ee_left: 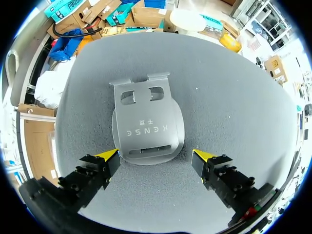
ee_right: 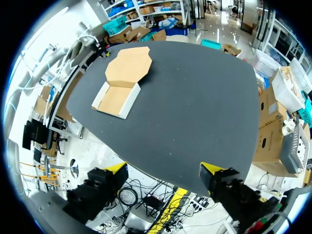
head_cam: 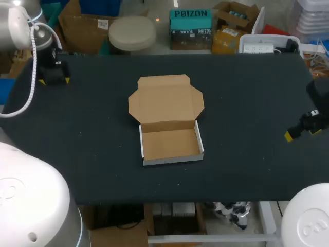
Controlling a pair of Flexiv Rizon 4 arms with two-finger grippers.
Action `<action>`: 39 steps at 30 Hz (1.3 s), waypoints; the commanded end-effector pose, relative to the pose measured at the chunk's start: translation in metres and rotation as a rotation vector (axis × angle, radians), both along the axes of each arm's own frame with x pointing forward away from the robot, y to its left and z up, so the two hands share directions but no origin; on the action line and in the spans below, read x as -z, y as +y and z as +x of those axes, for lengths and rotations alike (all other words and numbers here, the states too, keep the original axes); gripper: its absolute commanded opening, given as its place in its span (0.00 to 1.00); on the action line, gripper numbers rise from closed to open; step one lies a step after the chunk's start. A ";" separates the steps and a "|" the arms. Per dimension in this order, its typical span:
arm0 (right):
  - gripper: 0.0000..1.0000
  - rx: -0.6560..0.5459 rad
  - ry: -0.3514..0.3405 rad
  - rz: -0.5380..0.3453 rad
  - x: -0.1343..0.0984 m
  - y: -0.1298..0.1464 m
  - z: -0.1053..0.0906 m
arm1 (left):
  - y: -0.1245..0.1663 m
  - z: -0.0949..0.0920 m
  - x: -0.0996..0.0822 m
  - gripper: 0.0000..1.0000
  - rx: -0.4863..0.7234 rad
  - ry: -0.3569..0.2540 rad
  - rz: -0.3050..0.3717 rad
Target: Assemble the packaging by folding the flat box into shape, placing the metal phone stand inside, and closing the box properly
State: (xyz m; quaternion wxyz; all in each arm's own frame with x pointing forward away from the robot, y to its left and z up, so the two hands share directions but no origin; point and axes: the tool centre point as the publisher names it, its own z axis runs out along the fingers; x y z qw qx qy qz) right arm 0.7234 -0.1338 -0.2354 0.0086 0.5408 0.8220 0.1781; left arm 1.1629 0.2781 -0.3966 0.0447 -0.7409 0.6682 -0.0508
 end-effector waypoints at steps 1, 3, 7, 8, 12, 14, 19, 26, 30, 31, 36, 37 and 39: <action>1.00 0.002 -0.003 -0.005 -0.001 0.002 -0.003 | 0.001 0.007 0.001 1.00 -0.002 0.014 0.000; 1.00 0.002 -0.003 -0.005 -0.001 0.002 -0.003 | 0.002 0.008 0.001 1.00 -0.003 0.014 0.000; 1.00 0.002 -0.003 -0.005 -0.001 0.002 -0.003 | 0.003 0.011 0.000 1.00 -0.004 0.015 0.001; 1.00 0.002 -0.003 -0.005 -0.001 0.002 -0.003 | 0.003 0.011 0.000 1.00 -0.004 0.015 0.001; 1.00 0.002 -0.003 -0.005 -0.001 0.002 -0.003 | 0.003 0.015 0.001 1.00 -0.005 0.017 0.003; 1.00 0.002 -0.003 -0.005 -0.001 0.002 -0.003 | 0.004 0.017 0.001 1.00 -0.006 0.019 0.004; 1.00 0.002 -0.003 -0.005 -0.001 0.002 -0.003 | 0.004 0.020 0.001 1.00 -0.010 0.021 0.010; 1.00 0.002 -0.003 -0.005 -0.001 0.002 -0.003 | 0.005 0.024 0.002 1.00 -0.017 0.024 0.011; 1.00 0.002 -0.003 -0.005 -0.001 0.002 -0.003 | 0.005 0.025 0.003 1.00 -0.022 0.027 0.009; 1.00 0.002 -0.003 -0.005 -0.001 0.002 -0.003 | 0.005 0.026 0.004 1.00 -0.023 0.028 0.009; 1.00 0.002 -0.003 -0.005 -0.001 0.002 -0.003 | 0.007 0.028 0.003 0.93 -0.032 0.027 0.007; 1.00 0.002 -0.003 -0.005 -0.001 0.002 -0.003 | 0.007 0.029 0.003 0.91 -0.034 0.027 0.006; 1.00 0.002 -0.003 -0.005 -0.001 0.002 -0.003 | 0.008 0.029 0.003 0.89 -0.037 0.026 0.005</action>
